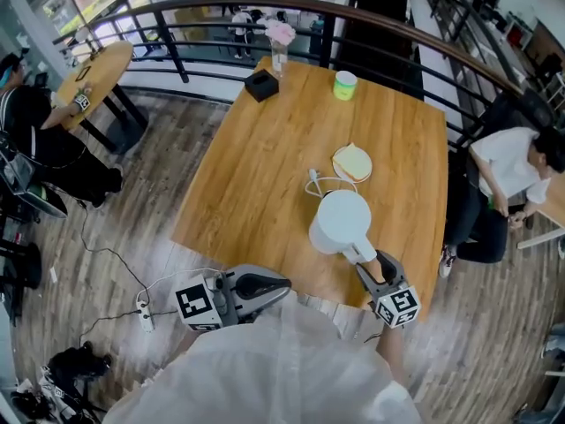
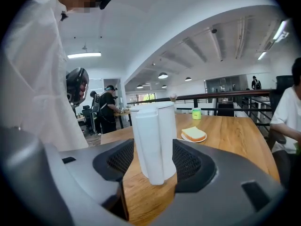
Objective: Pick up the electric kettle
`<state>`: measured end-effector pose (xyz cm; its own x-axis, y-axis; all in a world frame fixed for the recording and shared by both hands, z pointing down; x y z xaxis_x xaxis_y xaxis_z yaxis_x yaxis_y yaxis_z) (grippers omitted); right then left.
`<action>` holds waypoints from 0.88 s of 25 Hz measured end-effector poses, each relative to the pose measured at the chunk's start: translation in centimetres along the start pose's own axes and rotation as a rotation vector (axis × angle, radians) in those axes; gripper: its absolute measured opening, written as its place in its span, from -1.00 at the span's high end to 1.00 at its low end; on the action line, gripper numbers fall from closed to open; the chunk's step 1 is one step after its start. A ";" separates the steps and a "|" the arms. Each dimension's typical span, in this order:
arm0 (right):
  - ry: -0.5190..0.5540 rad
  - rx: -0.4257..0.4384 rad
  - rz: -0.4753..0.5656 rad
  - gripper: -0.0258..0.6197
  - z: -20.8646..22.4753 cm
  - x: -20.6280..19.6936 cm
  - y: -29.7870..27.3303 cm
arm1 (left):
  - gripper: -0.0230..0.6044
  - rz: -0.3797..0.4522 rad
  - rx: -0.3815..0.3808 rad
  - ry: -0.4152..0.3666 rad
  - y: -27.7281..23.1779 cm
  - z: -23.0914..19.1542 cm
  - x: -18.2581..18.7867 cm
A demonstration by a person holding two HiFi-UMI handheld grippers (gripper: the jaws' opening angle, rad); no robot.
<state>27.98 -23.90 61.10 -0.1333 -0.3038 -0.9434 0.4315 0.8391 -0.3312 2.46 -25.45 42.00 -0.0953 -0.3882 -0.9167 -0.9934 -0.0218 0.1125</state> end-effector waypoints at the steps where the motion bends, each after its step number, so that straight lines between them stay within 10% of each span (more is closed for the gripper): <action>1: 0.011 0.027 -0.003 0.18 0.2 -0.1 -0.2 | 0.90 0.001 0.016 -0.003 0.4 -0.1 0.0; 22: 0.138 0.548 -0.057 0.19 -8.4 -0.4 -8.1 | 0.90 0.003 0.173 -0.006 5.3 -0.5 -0.7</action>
<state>17.04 -26.79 64.00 -0.2698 -0.2492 -0.9301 0.8150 0.4553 -0.3584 -2.71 -25.78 43.39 -0.0980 -0.3824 -0.9188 -0.9892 0.1382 0.0480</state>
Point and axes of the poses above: the fingertips, and each gripper's own axes: y backward along the fingers, z to its right, x out of its top, the point moved 4 cm from there along y, backward along the fingers, and after that the axes turned 6 degrees about y, right-handed, at the moved point
